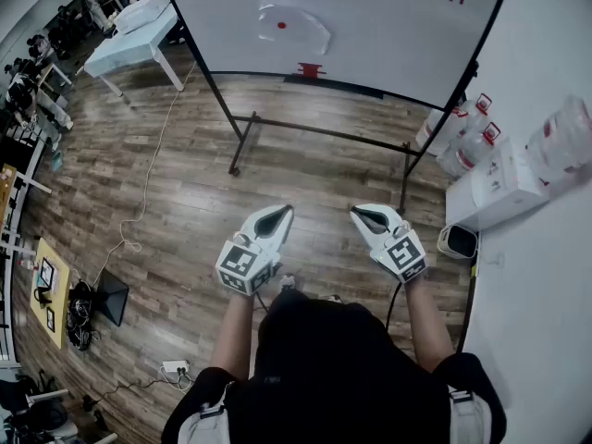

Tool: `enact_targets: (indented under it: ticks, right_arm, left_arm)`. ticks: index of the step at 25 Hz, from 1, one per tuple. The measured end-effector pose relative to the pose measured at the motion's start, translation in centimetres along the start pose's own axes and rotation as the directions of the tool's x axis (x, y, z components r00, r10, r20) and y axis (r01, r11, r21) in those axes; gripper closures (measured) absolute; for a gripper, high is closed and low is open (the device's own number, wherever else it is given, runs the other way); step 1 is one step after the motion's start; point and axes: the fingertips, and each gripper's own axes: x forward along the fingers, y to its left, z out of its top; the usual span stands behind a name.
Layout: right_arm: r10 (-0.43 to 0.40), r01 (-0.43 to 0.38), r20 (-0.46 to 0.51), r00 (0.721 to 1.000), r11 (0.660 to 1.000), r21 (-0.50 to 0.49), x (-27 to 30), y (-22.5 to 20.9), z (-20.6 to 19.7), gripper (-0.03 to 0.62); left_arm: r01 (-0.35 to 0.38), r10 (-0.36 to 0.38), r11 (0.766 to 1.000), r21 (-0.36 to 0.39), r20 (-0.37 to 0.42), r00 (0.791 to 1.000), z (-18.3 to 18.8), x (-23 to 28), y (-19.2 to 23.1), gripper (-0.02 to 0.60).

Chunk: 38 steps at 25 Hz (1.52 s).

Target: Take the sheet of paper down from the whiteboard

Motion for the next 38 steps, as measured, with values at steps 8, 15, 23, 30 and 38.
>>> enact_targets:
  ticks: [8,15,23,30,38]
  right_arm:
    - [0.017,-0.017,0.018,1.0,1.0,-0.002,-1.0,0.4,-0.1,0.591]
    - [0.035,-0.035,0.022,0.999,0.999,0.014,-1.0,0.9,-0.4,0.591]
    - [0.044,-0.045,0.024,0.999,0.998,0.034,1.6,-0.2,0.0,0.591]
    - [0.022,-0.023,0.019,1.0,0.998,0.052,5.1,-2.8,1.0,0.591]
    - [-0.016,0.016,0.0,1.0,0.997,0.071,9.8,-5.6,1.6,0.591]
  left_arm:
    - [0.016,-0.016,1.0,0.0,0.033,0.999,-0.2,0.0,-2.3,0.571]
    - [0.017,-0.016,1.0,-0.02,0.032,0.999,-0.4,-0.5,-2.7,0.571]
    - [0.038,-0.033,0.998,-0.058,0.075,0.997,-0.1,0.2,0.4,0.571]
    - [0.105,-0.096,0.991,-0.084,0.112,0.989,1.3,2.2,4.4,0.571]
    - [0.1,-0.09,0.99,-0.099,0.102,0.991,1.1,4.8,10.6,0.569]
